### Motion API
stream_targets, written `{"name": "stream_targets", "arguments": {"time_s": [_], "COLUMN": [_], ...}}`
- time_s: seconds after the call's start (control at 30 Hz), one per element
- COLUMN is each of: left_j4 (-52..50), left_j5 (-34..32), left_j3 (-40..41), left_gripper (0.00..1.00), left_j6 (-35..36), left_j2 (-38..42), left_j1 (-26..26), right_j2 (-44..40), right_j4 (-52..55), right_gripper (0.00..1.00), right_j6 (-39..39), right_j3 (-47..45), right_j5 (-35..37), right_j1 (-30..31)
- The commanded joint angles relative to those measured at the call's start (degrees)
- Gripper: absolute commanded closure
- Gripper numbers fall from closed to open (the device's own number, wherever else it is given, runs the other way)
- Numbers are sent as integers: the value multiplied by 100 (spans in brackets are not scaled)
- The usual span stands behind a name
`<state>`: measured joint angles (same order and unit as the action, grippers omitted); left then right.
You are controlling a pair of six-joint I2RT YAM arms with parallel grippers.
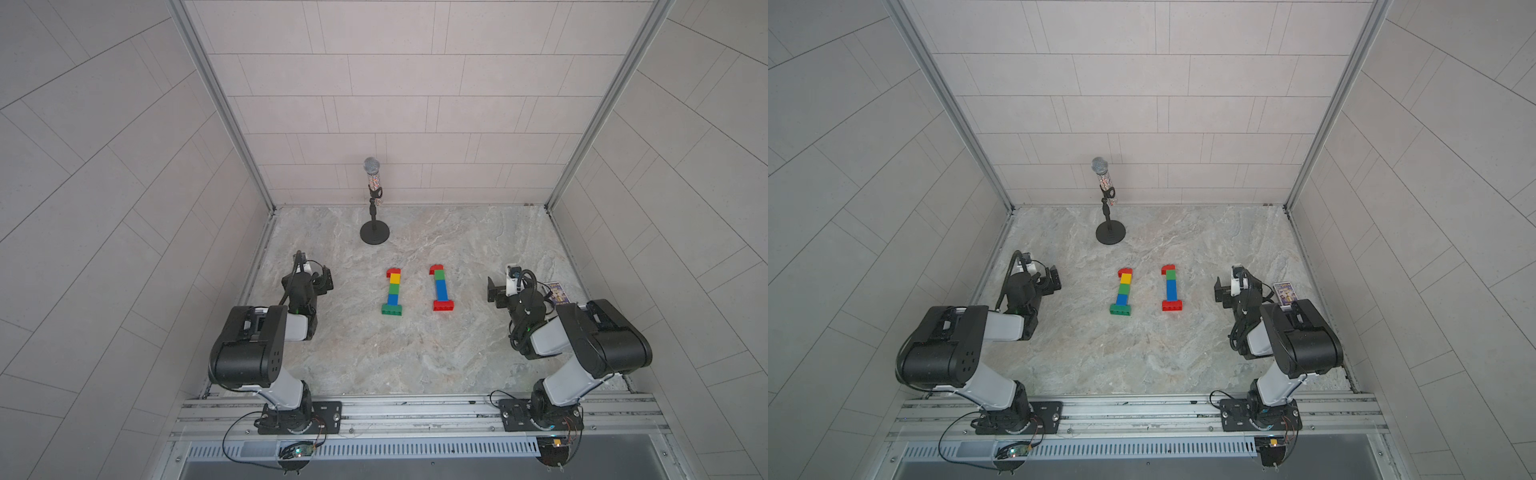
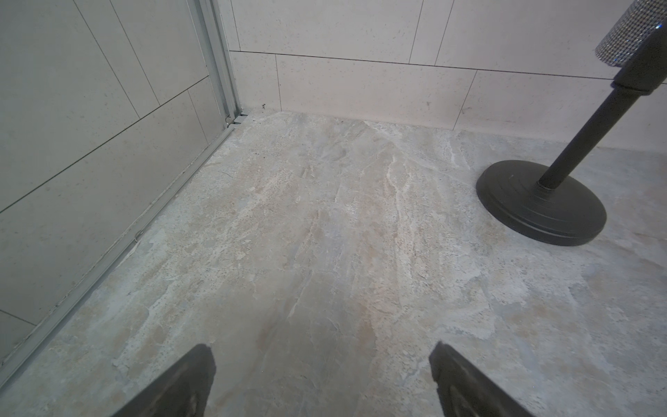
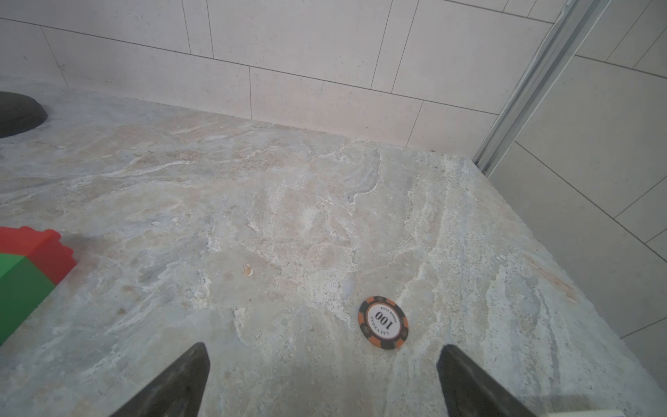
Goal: Assemble the number 1 with lego
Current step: Reset both arms
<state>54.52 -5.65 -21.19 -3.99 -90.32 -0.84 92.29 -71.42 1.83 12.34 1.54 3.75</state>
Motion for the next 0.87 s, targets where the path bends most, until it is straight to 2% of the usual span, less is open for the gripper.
{"name": "stream_targets", "arguments": {"time_s": [0.0, 0.1, 0.83], "left_j4": [41, 41, 45], "left_j5": [3, 7, 2], "left_j3": [-13, -15, -17], "left_gripper": [0, 0, 0], "left_j6": [83, 88, 89], "left_j2": [-20, -20, -15], "left_j1": [18, 21, 21], "right_j2": [-210, -246, -238], "right_j4": [886, 1499, 1465], "right_gripper": [1, 1, 1], "right_j6": [-151, -321, -344], "right_j3": [443, 758, 747], "right_j5": [402, 216, 174], "right_j1": [21, -165, -190]}}
